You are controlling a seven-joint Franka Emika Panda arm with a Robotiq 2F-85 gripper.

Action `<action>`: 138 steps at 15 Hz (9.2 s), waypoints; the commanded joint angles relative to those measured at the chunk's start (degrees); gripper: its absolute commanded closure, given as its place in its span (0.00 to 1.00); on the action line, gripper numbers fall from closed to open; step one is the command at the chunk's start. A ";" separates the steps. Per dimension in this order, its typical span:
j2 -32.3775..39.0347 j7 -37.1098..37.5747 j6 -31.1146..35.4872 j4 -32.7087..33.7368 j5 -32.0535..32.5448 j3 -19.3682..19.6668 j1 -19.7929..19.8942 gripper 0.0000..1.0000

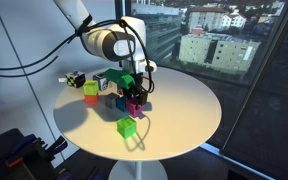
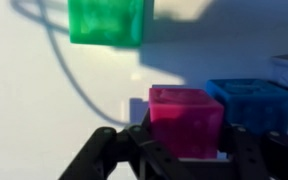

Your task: Take the purple block off of the green block

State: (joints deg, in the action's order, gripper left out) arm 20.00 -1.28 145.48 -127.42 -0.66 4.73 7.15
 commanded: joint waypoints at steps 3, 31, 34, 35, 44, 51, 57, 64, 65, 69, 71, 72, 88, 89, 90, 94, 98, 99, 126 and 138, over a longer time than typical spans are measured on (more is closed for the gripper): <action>0.53 -1.16 -0.24 1.09 -1.41 -0.42 0.48 0.01; -5.93 -1.31 -3.16 -2.03 -2.45 -3.31 -1.69 0.00; -6.58 -0.83 -4.60 -2.78 -2.27 -3.53 -2.43 0.00; -6.77 -0.84 -5.29 -3.00 -2.34 -3.64 -2.63 0.00; -8.61 -0.59 -10.79 -5.12 -1.99 -3.97 -3.95 0.00; -10.02 0.02 -9.67 -8.54 -1.03 -3.79 -4.57 0.00; -9.95 0.50 -4.22 -11.36 -0.40 -3.69 -5.08 0.00; -8.93 1.02 1.07 -12.55 0.24 -3.46 -5.27 0.00; -8.84 1.05 1.40 -12.63 0.29 -3.45 -5.28 0.00; -8.20 1.38 2.43 -12.53 0.56 -3.29 -5.32 0.00; -7.77 1.60 2.79 -12.28 0.69 -3.18 -5.35 0.00; -7.59 1.70 2.91 -12.19 0.74 -3.12 -5.36 0.00; -4.46 4.44 4.32 -10.09 1.56 -2.61 -5.84 0.00; -4.29 4.52 4.31 -9.94 1.47 -2.65 -5.88 0.00; -4.08 4.57 4.35 -9.74 1.38 -2.67 -5.91 0.00; -3.38 4.86 4.38 -8.92 0.77 -2.78 -5.78 0.00; -2.94 5.61 4.33 -8.33 0.02 -2.94 -5.64 0.00; -2.94 5.90 4.26 -8.24 -0.10 -2.95 -5.64 0.00; -4.50 10.12 2.88 -8.06 -0.96 -2.68 -5.59 0.00; -8.71 9.10 -0.97 -8.89 -2.12 -3.07 -5.14 0.00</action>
State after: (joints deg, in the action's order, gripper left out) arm 13.80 8.41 146.55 -135.66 -1.09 1.67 2.14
